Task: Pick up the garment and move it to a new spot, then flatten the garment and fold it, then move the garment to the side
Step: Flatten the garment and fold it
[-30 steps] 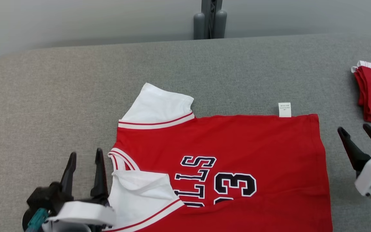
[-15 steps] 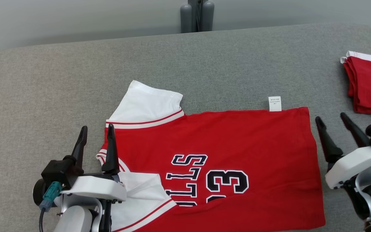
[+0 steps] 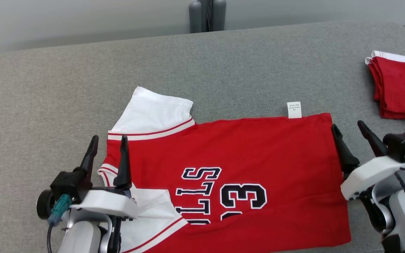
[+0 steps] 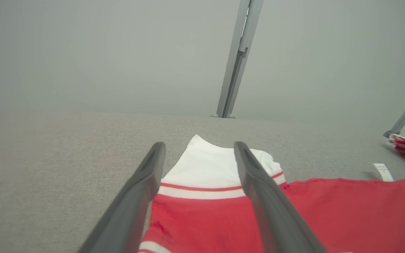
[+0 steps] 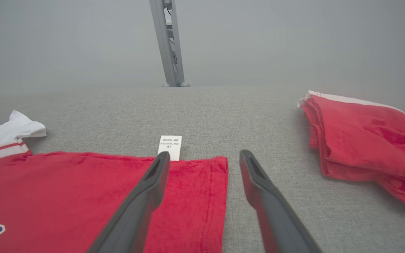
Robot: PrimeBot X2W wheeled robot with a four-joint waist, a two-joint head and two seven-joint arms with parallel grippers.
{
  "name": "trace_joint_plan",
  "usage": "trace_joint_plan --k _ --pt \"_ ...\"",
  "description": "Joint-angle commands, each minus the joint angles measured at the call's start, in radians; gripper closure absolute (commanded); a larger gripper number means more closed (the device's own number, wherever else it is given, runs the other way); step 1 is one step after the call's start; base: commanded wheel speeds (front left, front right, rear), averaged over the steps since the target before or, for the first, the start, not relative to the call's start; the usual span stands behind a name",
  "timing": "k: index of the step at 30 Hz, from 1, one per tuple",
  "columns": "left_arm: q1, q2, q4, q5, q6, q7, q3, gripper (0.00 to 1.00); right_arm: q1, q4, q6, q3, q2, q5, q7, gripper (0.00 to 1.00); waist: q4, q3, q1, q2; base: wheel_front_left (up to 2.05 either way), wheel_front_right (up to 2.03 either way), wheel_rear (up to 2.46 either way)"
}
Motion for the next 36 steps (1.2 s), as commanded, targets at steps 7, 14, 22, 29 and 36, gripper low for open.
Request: trace_joint_plan --k 7,14,22,29,36 --pt "-0.199 0.093 0.118 0.056 -0.076 0.096 -0.046 0.00 -0.125 0.060 0.000 0.037 -0.018 0.030 0.051 0.00 -0.038 0.074 0.0000 0.0000 0.00 0.00 0.00" --pt "-0.419 0.202 0.185 -0.041 -0.158 0.356 -0.084 0.00 -0.244 0.144 0.000 0.099 -0.014 0.073 0.092 0.00 -0.075 0.149 0.0000 0.0000 0.00 0.00 0.00" --pt "-0.576 0.366 0.169 -0.283 -0.165 0.647 -0.248 0.00 -0.339 0.225 0.000 0.177 -0.008 0.140 0.116 0.00 -0.121 0.206 0.0000 0.0000 0.00 0.00 0.00" --pt "-0.668 0.499 0.133 -0.477 -0.166 0.809 -0.374 0.00 -0.407 0.275 0.000 0.265 -0.005 0.219 0.117 0.00 -0.153 0.243 0.0000 0.0000 0.00 0.00 0.00" --pt "-0.749 0.520 0.211 -0.514 -0.166 0.833 -0.402 0.00 -0.452 0.316 0.000 0.326 -0.006 0.266 0.080 0.00 -0.165 0.272 0.0000 0.0000 0.00 0.00 0.00"
